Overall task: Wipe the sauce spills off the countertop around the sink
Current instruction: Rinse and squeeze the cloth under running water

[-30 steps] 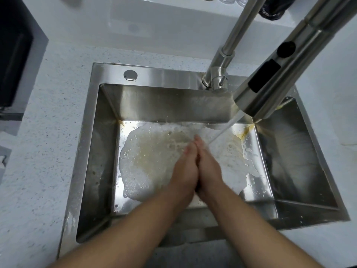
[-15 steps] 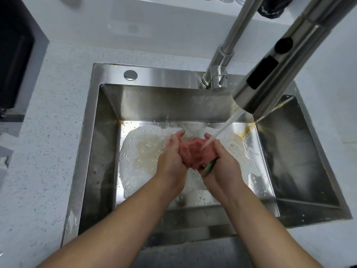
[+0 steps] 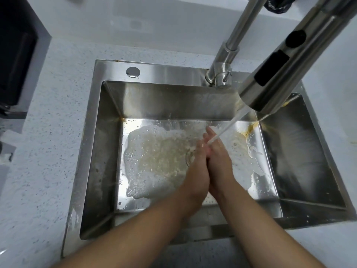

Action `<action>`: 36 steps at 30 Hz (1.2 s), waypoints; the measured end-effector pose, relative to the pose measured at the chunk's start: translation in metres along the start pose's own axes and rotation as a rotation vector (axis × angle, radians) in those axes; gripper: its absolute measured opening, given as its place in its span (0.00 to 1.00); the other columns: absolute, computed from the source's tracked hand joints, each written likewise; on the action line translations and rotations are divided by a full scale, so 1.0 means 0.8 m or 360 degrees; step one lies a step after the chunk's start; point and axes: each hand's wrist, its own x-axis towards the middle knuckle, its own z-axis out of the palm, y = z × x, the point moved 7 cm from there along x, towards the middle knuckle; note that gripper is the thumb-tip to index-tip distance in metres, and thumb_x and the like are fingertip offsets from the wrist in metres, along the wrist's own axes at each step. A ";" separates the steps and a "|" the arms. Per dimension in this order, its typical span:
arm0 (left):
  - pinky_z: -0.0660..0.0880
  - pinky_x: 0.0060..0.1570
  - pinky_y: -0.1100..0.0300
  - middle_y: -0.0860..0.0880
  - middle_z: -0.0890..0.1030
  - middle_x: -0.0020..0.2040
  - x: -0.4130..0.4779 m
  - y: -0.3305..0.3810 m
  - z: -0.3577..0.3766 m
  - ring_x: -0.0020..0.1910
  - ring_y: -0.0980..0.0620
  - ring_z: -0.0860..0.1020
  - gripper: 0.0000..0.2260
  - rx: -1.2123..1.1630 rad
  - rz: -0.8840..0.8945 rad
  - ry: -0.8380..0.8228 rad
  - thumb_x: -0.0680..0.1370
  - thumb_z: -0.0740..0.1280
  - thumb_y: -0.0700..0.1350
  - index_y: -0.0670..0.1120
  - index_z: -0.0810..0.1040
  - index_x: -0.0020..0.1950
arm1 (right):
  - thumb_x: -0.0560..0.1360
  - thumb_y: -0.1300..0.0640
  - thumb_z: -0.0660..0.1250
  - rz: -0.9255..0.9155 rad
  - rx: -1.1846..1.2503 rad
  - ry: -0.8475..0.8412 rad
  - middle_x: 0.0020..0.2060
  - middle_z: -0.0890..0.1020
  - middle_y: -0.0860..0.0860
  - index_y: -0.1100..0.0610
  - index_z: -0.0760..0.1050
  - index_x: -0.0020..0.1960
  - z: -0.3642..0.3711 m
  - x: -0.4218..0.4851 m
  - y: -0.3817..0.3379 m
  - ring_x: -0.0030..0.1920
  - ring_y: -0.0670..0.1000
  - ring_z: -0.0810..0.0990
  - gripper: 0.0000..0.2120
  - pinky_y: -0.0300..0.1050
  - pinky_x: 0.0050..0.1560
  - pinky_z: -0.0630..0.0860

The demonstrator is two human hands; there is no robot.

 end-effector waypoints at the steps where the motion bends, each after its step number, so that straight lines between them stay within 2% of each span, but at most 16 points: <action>1: 0.65 0.74 0.56 0.49 0.78 0.69 -0.001 0.003 -0.002 0.72 0.54 0.72 0.26 -0.0038 -0.0010 -0.0004 0.84 0.51 0.62 0.49 0.76 0.71 | 0.85 0.50 0.60 -0.0050 -0.0050 -0.0055 0.49 0.86 0.42 0.50 0.80 0.55 0.006 -0.003 0.002 0.51 0.34 0.83 0.11 0.31 0.47 0.81; 3: 0.67 0.71 0.60 0.52 0.78 0.68 0.002 0.012 -0.012 0.72 0.56 0.71 0.30 -0.0113 -0.0016 0.0054 0.80 0.53 0.67 0.49 0.76 0.71 | 0.84 0.43 0.61 -0.0092 -0.0196 -0.0160 0.59 0.84 0.40 0.45 0.78 0.66 0.019 -0.010 0.018 0.60 0.38 0.81 0.15 0.37 0.60 0.77; 4: 0.66 0.72 0.59 0.52 0.80 0.66 0.002 0.016 -0.018 0.71 0.56 0.72 0.32 -0.0089 0.0012 0.0062 0.77 0.55 0.71 0.50 0.77 0.69 | 0.83 0.43 0.62 -0.0111 -0.0266 -0.0162 0.61 0.83 0.41 0.45 0.79 0.67 0.020 -0.008 0.021 0.61 0.40 0.81 0.16 0.40 0.62 0.77; 6: 0.67 0.72 0.55 0.51 0.84 0.60 -0.002 0.024 -0.020 0.66 0.58 0.77 0.34 0.0046 0.0087 0.0022 0.76 0.52 0.74 0.51 0.82 0.62 | 0.83 0.46 0.64 -0.0133 -0.0336 -0.0098 0.55 0.87 0.49 0.50 0.83 0.61 0.013 0.001 0.012 0.56 0.46 0.85 0.13 0.45 0.58 0.82; 9: 0.68 0.57 0.63 0.63 0.84 0.37 -0.006 0.036 -0.047 0.40 0.74 0.79 0.30 0.0198 0.0143 0.0198 0.83 0.44 0.64 0.58 0.84 0.41 | 0.84 0.59 0.65 -0.0102 -0.0117 -0.0125 0.50 0.87 0.59 0.59 0.82 0.57 0.008 0.014 0.002 0.46 0.56 0.86 0.09 0.48 0.48 0.84; 10: 0.67 0.54 0.64 0.65 0.81 0.34 -0.006 0.039 -0.062 0.35 0.76 0.76 0.27 0.0142 0.0124 0.0277 0.83 0.44 0.62 0.58 0.82 0.44 | 0.84 0.62 0.64 -0.0097 -0.0084 -0.0145 0.48 0.87 0.57 0.59 0.82 0.56 0.009 0.016 0.002 0.41 0.55 0.85 0.08 0.47 0.42 0.83; 12: 0.65 0.55 0.64 0.66 0.82 0.48 -0.002 0.041 -0.084 0.43 0.74 0.75 0.24 0.0068 0.0118 0.0366 0.84 0.46 0.63 0.54 0.78 0.61 | 0.84 0.63 0.63 -0.0096 -0.0129 -0.0179 0.42 0.85 0.54 0.57 0.81 0.53 0.012 0.017 0.005 0.32 0.50 0.78 0.08 0.43 0.32 0.76; 13: 0.65 0.55 0.63 0.62 0.80 0.57 -0.003 0.040 -0.090 0.49 0.70 0.74 0.24 0.0104 0.0111 0.0379 0.83 0.47 0.64 0.53 0.75 0.65 | 0.84 0.62 0.63 -0.0094 -0.0164 -0.0197 0.38 0.82 0.53 0.57 0.81 0.51 0.014 0.018 0.006 0.30 0.49 0.74 0.08 0.43 0.30 0.72; 15: 0.65 0.53 0.61 0.57 0.77 0.62 -0.002 0.030 -0.098 0.55 0.62 0.75 0.22 0.0156 0.0059 0.0410 0.83 0.47 0.64 0.54 0.73 0.63 | 0.84 0.58 0.63 -0.0080 -0.0214 -0.0255 0.31 0.73 0.51 0.55 0.78 0.44 0.018 0.020 0.009 0.26 0.48 0.68 0.10 0.42 0.27 0.66; 18: 0.66 0.58 0.57 0.51 0.77 0.65 -0.002 0.017 -0.097 0.65 0.53 0.74 0.26 0.0182 0.0014 0.0386 0.83 0.48 0.64 0.50 0.71 0.69 | 0.84 0.56 0.61 -0.0015 -0.0275 -0.0236 0.27 0.68 0.49 0.54 0.74 0.40 0.022 0.025 0.013 0.24 0.47 0.64 0.14 0.40 0.24 0.62; 23: 0.73 0.61 0.52 0.49 0.80 0.56 -0.002 0.009 -0.090 0.57 0.52 0.79 0.17 0.0281 -0.0036 0.0375 0.85 0.50 0.59 0.53 0.74 0.51 | 0.85 0.49 0.57 0.0046 -0.0369 -0.0030 0.23 0.66 0.47 0.53 0.67 0.32 0.015 0.033 0.021 0.23 0.48 0.61 0.23 0.41 0.26 0.59; 27: 0.76 0.62 0.48 0.46 0.80 0.61 -0.001 0.001 -0.074 0.60 0.49 0.79 0.15 0.0299 -0.0129 0.0197 0.85 0.55 0.54 0.47 0.76 0.60 | 0.83 0.53 0.57 0.0033 -0.0159 0.0124 0.24 0.71 0.49 0.53 0.70 0.30 0.001 0.029 0.014 0.27 0.50 0.68 0.23 0.45 0.30 0.65; 29: 0.77 0.59 0.52 0.48 0.82 0.59 0.004 0.003 -0.068 0.59 0.50 0.80 0.13 0.0347 -0.0099 0.0129 0.84 0.59 0.52 0.48 0.78 0.62 | 0.82 0.54 0.58 0.0037 0.0059 0.0009 0.37 0.82 0.53 0.55 0.82 0.39 -0.004 0.028 0.011 0.41 0.53 0.79 0.19 0.49 0.47 0.75; 31: 0.79 0.54 0.56 0.49 0.85 0.55 0.008 0.010 -0.068 0.56 0.50 0.83 0.09 0.0395 -0.0023 0.0117 0.83 0.63 0.50 0.50 0.82 0.57 | 0.82 0.57 0.60 0.0005 0.0057 -0.0129 0.50 0.85 0.53 0.55 0.84 0.53 -0.008 0.025 0.010 0.54 0.54 0.81 0.13 0.52 0.61 0.74; 33: 0.81 0.53 0.54 0.45 0.86 0.51 0.012 0.019 -0.068 0.52 0.46 0.84 0.06 0.0415 0.0048 0.0117 0.81 0.68 0.46 0.47 0.83 0.53 | 0.82 0.60 0.63 -0.0033 -0.0089 -0.0183 0.50 0.86 0.51 0.52 0.84 0.55 -0.012 0.020 0.010 0.54 0.53 0.82 0.10 0.50 0.58 0.75; 36: 0.80 0.55 0.46 0.41 0.84 0.45 0.014 0.028 -0.071 0.46 0.43 0.83 0.08 0.0422 0.0118 0.0139 0.79 0.71 0.41 0.36 0.79 0.52 | 0.83 0.60 0.62 -0.0064 -0.0181 -0.0218 0.41 0.85 0.53 0.54 0.84 0.45 -0.018 0.017 0.009 0.44 0.54 0.82 0.14 0.48 0.44 0.79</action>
